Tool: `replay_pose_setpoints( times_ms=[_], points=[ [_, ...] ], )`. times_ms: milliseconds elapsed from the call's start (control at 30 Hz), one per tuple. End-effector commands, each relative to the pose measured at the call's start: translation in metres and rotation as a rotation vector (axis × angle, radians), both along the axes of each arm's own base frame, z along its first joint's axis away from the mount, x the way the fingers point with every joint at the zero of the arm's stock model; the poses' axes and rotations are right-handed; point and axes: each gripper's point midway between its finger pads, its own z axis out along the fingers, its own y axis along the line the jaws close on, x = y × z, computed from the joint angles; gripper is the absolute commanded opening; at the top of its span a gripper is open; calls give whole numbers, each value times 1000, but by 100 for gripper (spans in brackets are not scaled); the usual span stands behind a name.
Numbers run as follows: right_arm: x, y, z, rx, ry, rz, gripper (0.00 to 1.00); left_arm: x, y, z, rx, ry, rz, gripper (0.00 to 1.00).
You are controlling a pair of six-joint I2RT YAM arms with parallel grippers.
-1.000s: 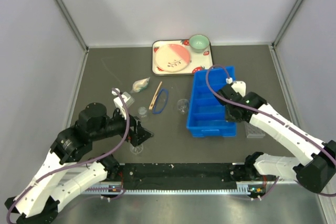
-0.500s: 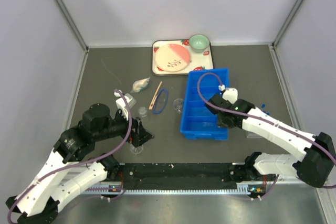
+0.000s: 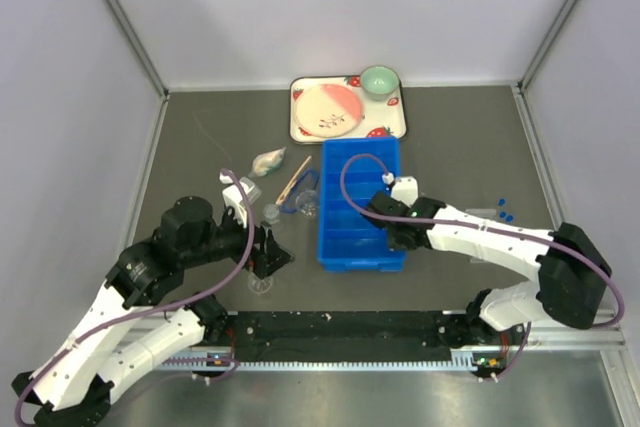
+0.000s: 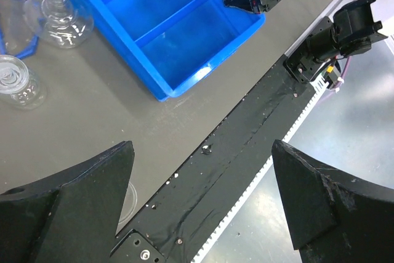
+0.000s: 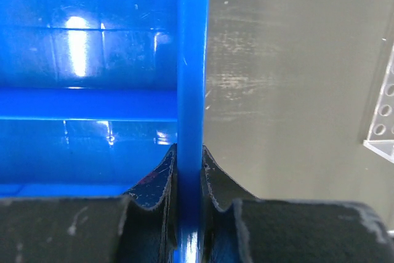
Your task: Organize the chemistry lab equipment
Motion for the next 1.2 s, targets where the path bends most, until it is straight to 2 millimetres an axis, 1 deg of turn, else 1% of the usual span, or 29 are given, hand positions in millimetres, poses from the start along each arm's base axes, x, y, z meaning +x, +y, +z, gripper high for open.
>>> replay_pose_setpoints(
  times_ms=[0,133,267,333,367,400,467,533,567,700,800,933,1033,1067,1100,1133,1167],
  points=[
    [-3,26,-6,9,14,102,0,10,-5,2,-14,-20,20,99],
    [-4,39,-10,0,17,143,0,12,-5,1,-9,-20,22,99],
    [1,54,-13,10,14,173,0,13,-6,2,-9,-23,19,99],
    [2,59,-17,-2,20,191,0,13,-6,1,-6,-22,19,99],
    [4,66,-15,9,14,201,0,14,-6,2,-5,-23,19,99],
    [5,68,-19,2,23,204,0,14,-6,3,-4,-27,21,99],
    [8,77,-18,10,20,221,0,14,-6,4,-1,-26,18,99],
    [8,84,-22,9,29,237,0,15,-5,4,2,-29,23,99],
    [10,89,-20,14,25,243,0,15,-5,6,0,-31,23,99],
    [12,98,-21,13,28,259,0,16,-4,9,6,-37,27,99],
    [14,95,-23,0,21,251,0,17,-4,10,6,-41,28,99],
    [9,80,-28,-26,18,206,0,16,-5,10,5,-39,23,99],
    [5,64,-32,-34,12,153,0,16,-6,10,1,-39,20,99],
    [2,54,-34,-39,13,134,0,16,-7,10,0,-36,16,99],
    [2,49,-35,-30,11,100,0,15,-7,10,-2,-36,15,99],
    [-3,39,-41,-41,22,85,0,15,-7,9,-4,-36,14,99],
    [-3,36,-41,-36,19,70,0,16,-8,9,-6,-36,15,99]
  ],
)
